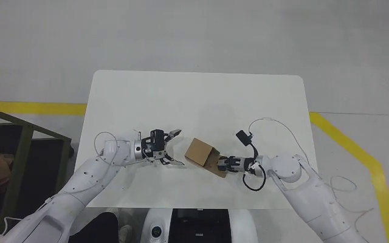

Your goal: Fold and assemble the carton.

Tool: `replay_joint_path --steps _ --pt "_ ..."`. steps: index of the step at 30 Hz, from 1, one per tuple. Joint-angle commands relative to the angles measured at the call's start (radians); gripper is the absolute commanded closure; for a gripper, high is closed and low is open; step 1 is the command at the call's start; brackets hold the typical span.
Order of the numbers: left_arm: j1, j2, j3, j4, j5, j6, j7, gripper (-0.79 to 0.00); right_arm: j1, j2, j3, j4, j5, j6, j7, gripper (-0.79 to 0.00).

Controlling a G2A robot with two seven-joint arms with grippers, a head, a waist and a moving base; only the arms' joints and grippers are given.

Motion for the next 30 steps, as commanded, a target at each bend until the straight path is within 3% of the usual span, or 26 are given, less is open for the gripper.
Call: replay_joint_path --steps 1,22,30 --pt "-0.001 0.001 0.011 -0.002 0.013 -0.031 0.010 -0.785 0.013 -0.002 -0.005 0.018 0.002 -0.014 -0.002 0.000" --pt "-0.037 -0.008 0.064 0.051 0.046 -0.041 0.045 -0.785 0.225 -0.057 -0.115 0.229 0.006 -0.133 -0.019 0.000" --pt "-0.060 -0.037 0.118 0.050 0.018 0.000 0.037 -0.785 0.255 -0.075 -0.145 0.267 0.026 -0.146 -0.022 0.000"
